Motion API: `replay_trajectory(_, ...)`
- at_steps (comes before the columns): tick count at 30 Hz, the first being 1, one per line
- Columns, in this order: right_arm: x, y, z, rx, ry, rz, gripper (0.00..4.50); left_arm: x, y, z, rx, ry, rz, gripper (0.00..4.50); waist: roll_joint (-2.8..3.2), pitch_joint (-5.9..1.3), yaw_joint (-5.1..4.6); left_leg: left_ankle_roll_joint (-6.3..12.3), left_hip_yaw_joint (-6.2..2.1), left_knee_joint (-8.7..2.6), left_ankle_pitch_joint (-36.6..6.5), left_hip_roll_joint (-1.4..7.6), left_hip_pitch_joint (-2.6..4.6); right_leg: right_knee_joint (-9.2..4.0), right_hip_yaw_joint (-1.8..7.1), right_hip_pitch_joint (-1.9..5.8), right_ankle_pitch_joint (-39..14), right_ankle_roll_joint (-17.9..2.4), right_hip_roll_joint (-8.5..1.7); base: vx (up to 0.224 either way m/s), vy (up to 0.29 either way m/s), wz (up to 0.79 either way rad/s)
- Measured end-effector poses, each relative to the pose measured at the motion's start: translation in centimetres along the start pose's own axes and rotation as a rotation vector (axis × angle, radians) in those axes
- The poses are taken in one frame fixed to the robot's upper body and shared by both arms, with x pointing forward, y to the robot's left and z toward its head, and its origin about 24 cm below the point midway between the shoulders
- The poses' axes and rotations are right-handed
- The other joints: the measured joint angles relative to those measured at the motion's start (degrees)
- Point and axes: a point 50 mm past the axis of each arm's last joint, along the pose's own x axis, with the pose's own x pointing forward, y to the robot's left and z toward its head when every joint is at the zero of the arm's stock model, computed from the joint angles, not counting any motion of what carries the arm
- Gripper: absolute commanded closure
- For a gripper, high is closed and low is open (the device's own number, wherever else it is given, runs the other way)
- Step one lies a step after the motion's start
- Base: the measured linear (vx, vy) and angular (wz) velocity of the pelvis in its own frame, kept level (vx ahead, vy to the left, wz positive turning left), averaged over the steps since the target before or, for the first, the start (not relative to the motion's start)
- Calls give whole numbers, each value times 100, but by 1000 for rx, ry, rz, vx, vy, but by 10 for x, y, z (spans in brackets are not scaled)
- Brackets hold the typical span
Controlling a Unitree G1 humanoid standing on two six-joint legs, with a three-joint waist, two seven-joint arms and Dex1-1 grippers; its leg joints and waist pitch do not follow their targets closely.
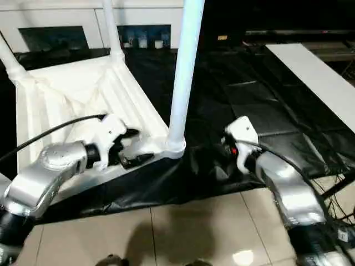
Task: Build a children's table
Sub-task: Rotate table base
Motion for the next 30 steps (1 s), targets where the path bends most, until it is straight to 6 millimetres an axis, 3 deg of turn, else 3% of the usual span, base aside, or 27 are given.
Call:
replay_trajectory(5,-9,20,3,32,-22,-14,92,-6,-13,-10,-112,-95,194,4,19,-19,-17,0,-2,1,0,1,-7,-5,-2,-5,1,4,2,0,0,0)
replay_trajectory(10,-16,44,-12,128,-25,-102,92,-24,-17,-16,-196,-181,378,4,24,-32,-31,0,-4,1,0,1,-7,-16,0,-3,-2,12,3,0,0,0)
replay_trajectory(13,-16,56,-15,175,-57,-208,92,-36,-31,-33,-286,-177,487,4,19,-63,-80,0,-4,-1,-1,0,-7,-29,5,2,-2,31,3,0,0,0)
replay_trajectory(17,-13,56,-15,199,-66,-303,92,-38,-34,-43,-326,-139,617,4,-24,-85,-98,0,-14,-6,-2,0,-13,-45,2,0,-5,94,4,0,0,0)
replay_trajectory(18,-11,57,-14,211,-74,-311,92,-40,-32,-43,-312,-131,646,4,-35,-89,-110,0,-49,-11,-2,-8,-47,-47,-29,30,-4,94,3,0,0,0)
replay_trajectory(20,-9,58,-15,213,-66,-310,92,-39,-30,-40,-287,-131,657,4,19,-89,-211,0,-322,-18,-2,-49,-83,-150,-223,141,-2,87,-3,-23,-31,31)
replay_trajectory(21,-8,59,-14,207,-67,-308,92,-38,-28,-37,-271,-140,661,4,60,-76,-288,-4,-517,-24,0,-62,-120,-194,-364,217,10,8,16,6,-55,59)
replay_trajectory(22,-4,60,-10,203,-76,-300,92,-38,-27,-36,-266,-143,670,4,76,-66,-361,-42,-664,-35,23,-108,-128,-120,-409,231,-31,-134,36,3,-90,51)
replay_trajectory(24,2,62,-3,204,-104,-283,92,-40,-24,-36,-261,-142,692,4,56,-77,-455,-86,-1043,-42,51,-246,-122,138,-414,231,-257,-546,123,-7,-114,48)
replay_trajectory(25,2,63,-3,200,-101,-281,92,-40,-25,-35,-266,-147,692,4,7,-106,-460,-100,-1278,-82,58,-373,-133,233,-412,237,-351,-607,148,-18,-195,55)
replay_trajectory(26,2,62,-4,197,-92,-282,92,-39,-26,-35,-270,-153,691,4,-64,-138,-455,-94,-1322,-121,55,-378,-76,221,-385,224,-363,-601,203,-18,-195,55)
replay_trajectory(27,1,60,-4,182,-81,-284,92,-39,-27,-33,-278,-165,690,4,-100,-144,-355,84,-1143,-44,-55,-306,-63,189,-384,235,-342,-558,238,-11,-204,34)
replay_trajectory(28,0,58,-5,172,-69,-287,92,-38,-27,-32,-284,-170,688,4,-124,-138,-241,301,-844,393,-186,-261,-171,191,-361,256,-320,-411,228,15,-179,0)
replay_trajectory(29,-1,57,-8,163,-52,-286,92,-35,-30,-31,-292,-169,679,4,-182,-120,-159,366,-598,658,-223,-310,-163,181,-334,262,-338,-355,220,15,-179,0)
replay_trajectory(30,-2,56,-10,158,-45,-282,92,-34,-30,-30,-293,-172,674,4,-188,-133,-103,369,-465,590,-222,-407,-70,163,-323,247,-326,-338,221,17,-158,1)
